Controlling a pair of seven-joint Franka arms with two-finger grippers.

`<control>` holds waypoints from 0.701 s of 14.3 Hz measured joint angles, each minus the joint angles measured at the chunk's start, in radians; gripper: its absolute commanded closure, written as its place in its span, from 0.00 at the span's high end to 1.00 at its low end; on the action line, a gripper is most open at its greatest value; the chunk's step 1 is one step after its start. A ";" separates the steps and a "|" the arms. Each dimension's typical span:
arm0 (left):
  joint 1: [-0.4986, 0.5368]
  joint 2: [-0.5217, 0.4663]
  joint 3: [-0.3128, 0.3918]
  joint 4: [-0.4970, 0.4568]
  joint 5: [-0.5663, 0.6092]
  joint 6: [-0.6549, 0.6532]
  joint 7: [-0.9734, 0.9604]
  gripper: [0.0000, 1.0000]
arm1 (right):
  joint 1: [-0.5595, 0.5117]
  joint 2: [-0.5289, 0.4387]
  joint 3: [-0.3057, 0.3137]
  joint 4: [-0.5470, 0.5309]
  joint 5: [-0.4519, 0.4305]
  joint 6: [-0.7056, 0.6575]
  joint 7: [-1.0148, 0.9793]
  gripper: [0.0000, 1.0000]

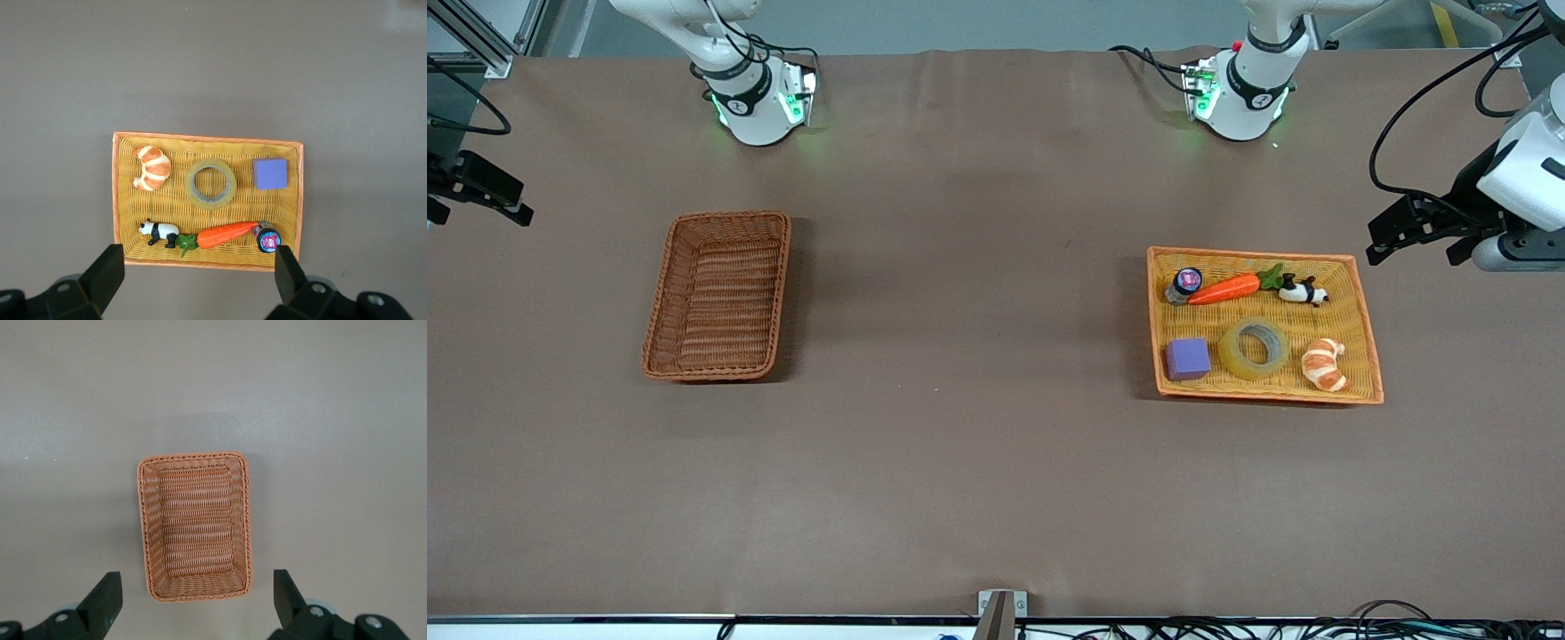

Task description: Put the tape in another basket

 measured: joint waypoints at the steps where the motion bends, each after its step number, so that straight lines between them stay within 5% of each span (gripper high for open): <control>1: 0.006 0.000 0.001 -0.004 0.000 -0.001 0.000 0.99 | 0.000 0.000 0.000 0.000 0.000 0.000 0.000 1.00; 10: 0.063 0.127 0.005 -0.073 0.018 0.096 0.001 0.99 | 0.000 0.000 0.000 0.000 0.000 0.000 0.000 1.00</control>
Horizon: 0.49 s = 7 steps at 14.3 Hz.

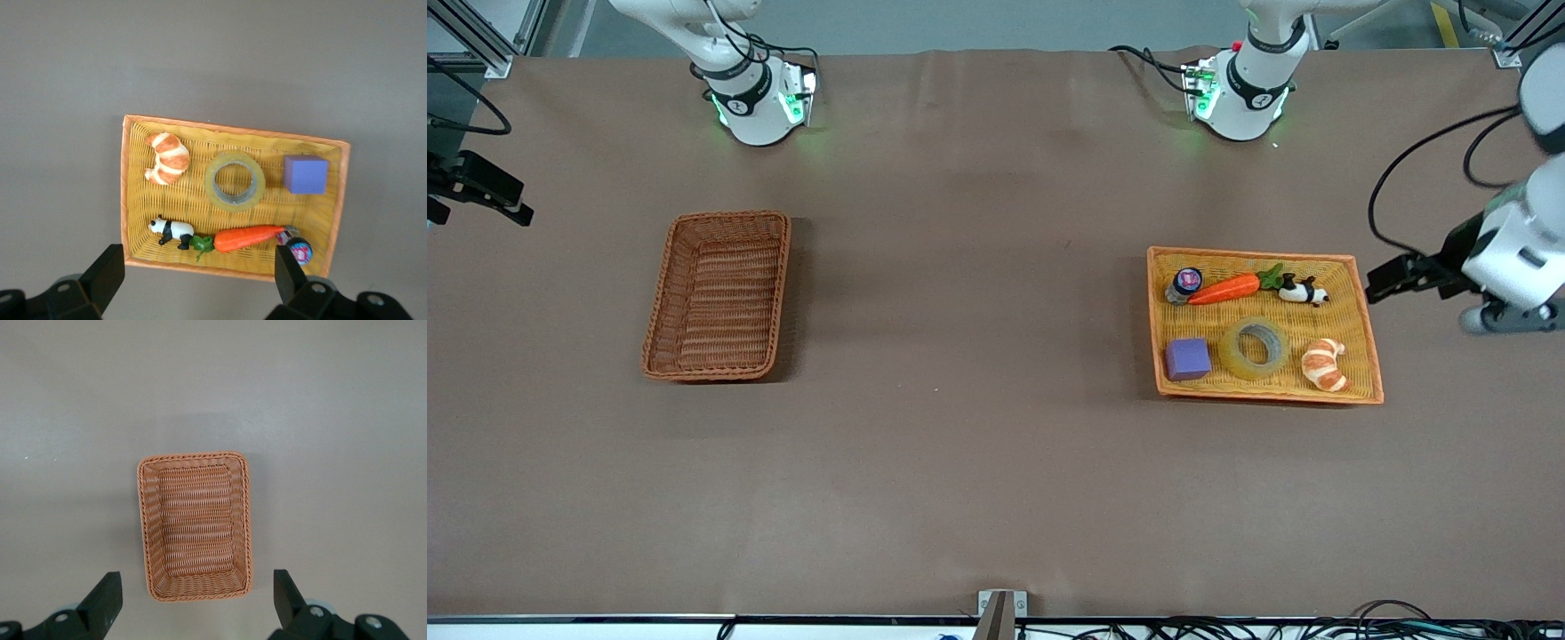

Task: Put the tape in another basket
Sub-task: 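Reach the left gripper down to the tape roll in the tray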

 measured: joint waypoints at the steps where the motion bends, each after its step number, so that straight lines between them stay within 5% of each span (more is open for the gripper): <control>1: 0.006 0.020 0.000 -0.022 0.000 0.046 0.000 0.99 | 0.000 0.000 0.000 0.000 0.000 0.000 0.000 1.00; 7: 0.012 0.094 -0.001 -0.197 0.001 0.280 0.001 0.98 | 0.000 0.000 0.000 -0.001 0.000 0.001 0.000 1.00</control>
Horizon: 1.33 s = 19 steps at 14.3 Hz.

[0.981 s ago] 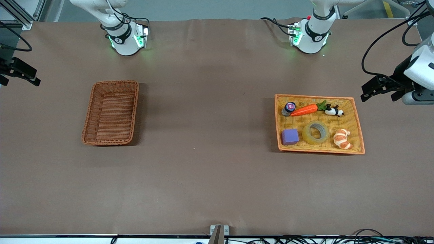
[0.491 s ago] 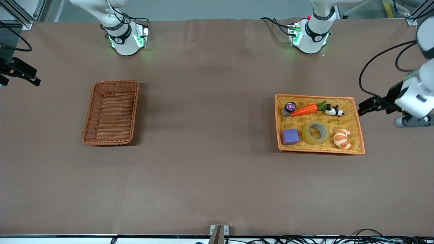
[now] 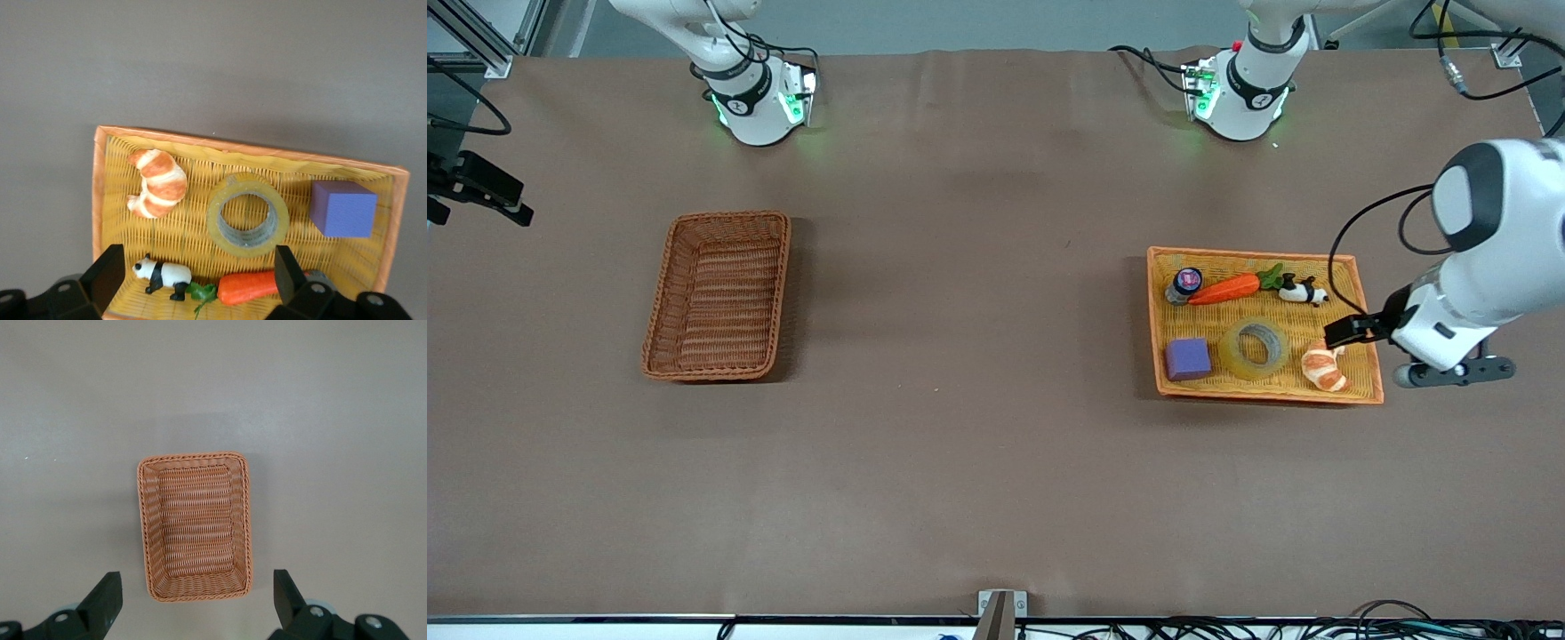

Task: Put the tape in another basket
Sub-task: 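Reach the left gripper down to the tape roll in the tray, then close the left gripper on the tape roll's rim and lift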

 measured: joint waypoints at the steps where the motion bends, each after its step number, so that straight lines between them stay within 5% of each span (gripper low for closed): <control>1: -0.001 0.006 0.000 -0.037 0.000 0.038 0.000 0.98 | 0.000 0.000 0.000 -0.001 0.000 0.000 0.000 1.00; 13: -0.007 0.145 -0.003 -0.340 0.000 0.485 -0.011 0.90 | 0.000 0.000 0.000 -0.022 0.000 0.000 0.000 1.00; 14: -0.007 0.154 -0.003 -0.343 0.000 0.500 -0.012 0.79 | 0.000 0.000 0.000 -0.022 0.000 0.000 0.000 1.00; 16: -0.008 0.172 -0.004 -0.344 0.000 0.520 -0.012 0.32 | 0.000 0.000 0.000 -0.023 0.000 0.000 0.000 1.00; 17: -0.009 0.176 -0.004 -0.344 0.000 0.525 -0.012 0.17 | 0.000 0.000 0.000 -0.023 0.000 0.000 0.000 1.00; 19: -0.009 0.177 -0.004 -0.343 0.000 0.528 -0.012 0.00 | 0.000 0.000 -0.002 -0.024 0.000 0.000 0.000 1.00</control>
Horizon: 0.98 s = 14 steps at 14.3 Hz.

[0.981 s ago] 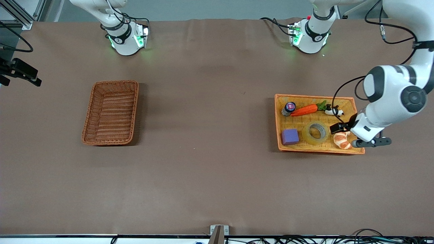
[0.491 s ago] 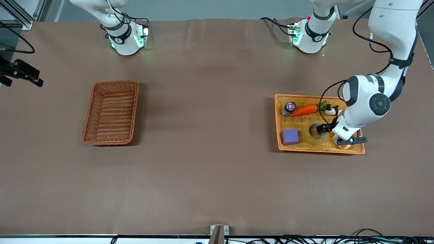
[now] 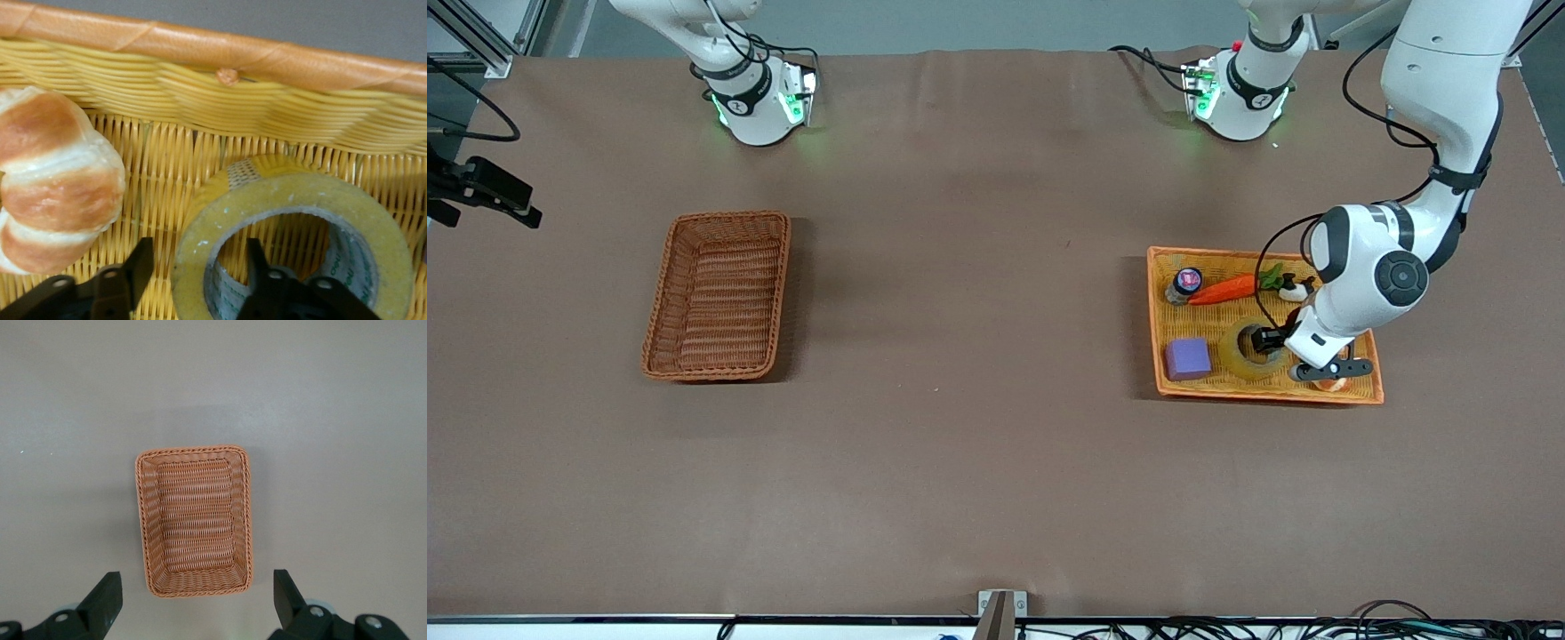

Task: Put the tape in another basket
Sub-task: 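Close the left gripper on the tape roll's rim and lift, then carry the tape roll with the left gripper toward the empty basket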

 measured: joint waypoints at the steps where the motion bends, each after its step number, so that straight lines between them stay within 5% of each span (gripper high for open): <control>1: 0.000 -0.001 0.000 0.000 0.000 0.000 0.000 0.00 | 0.000 0.000 -0.001 0.000 0.000 0.000 0.000 1.00; 8: 0.002 -0.122 0.000 0.043 0.002 -0.219 0.006 0.00 | 0.000 0.000 -0.001 -0.001 0.000 0.000 0.000 1.00; 14: -0.022 -0.206 -0.082 0.319 0.047 -0.584 0.013 0.00 | 0.000 0.000 -0.001 -0.004 0.000 0.002 0.000 1.00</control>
